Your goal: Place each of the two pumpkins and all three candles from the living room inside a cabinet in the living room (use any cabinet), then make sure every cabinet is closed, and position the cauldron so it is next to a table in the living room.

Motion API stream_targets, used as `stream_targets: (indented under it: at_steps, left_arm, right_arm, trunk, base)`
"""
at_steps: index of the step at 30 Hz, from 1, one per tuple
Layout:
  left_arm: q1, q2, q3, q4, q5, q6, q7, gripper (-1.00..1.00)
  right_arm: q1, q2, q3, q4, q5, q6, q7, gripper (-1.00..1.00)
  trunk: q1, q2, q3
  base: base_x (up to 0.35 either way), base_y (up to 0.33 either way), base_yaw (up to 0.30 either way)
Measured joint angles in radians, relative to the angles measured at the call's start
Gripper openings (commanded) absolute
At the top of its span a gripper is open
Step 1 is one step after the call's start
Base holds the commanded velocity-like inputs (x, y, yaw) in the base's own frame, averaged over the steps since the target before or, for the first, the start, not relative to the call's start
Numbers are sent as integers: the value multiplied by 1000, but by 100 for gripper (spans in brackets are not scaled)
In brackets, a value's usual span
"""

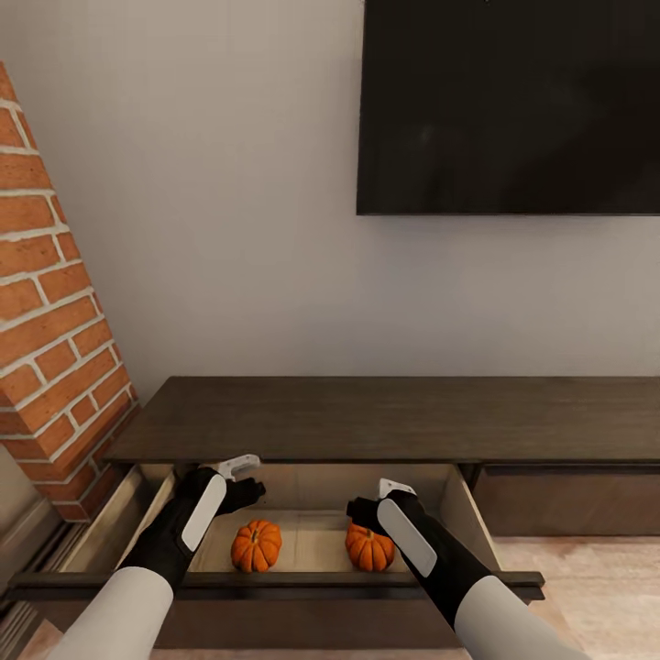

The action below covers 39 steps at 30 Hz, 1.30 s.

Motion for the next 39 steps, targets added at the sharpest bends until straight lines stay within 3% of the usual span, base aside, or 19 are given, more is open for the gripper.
stream_targets:
  at_steps: [6, 14, 39]
  left_arm:
    - [0, 0, 1, -2, 0, 2, 0, 100]
    - [0, 0, 1, -3, 0, 2, 0, 100]
    - [0, 0, -2, -4, 0, 2, 0, 100]
  right_arm:
    - [0, 0, 0, -3, 0, 2, 0, 100]
    - [0, 0, 0, -77, -1, 3, 0, 100]
    - [0, 0, -1, -84, -1, 3, 1, 100]
  trunk:
    - [-23, 42, 19]
    - [-54, 98, 44]
    - [-149, 273, 122]
  base:
    - [0, 0, 0]
    - [-37, 0, 0]
    - [-319, 0, 0]
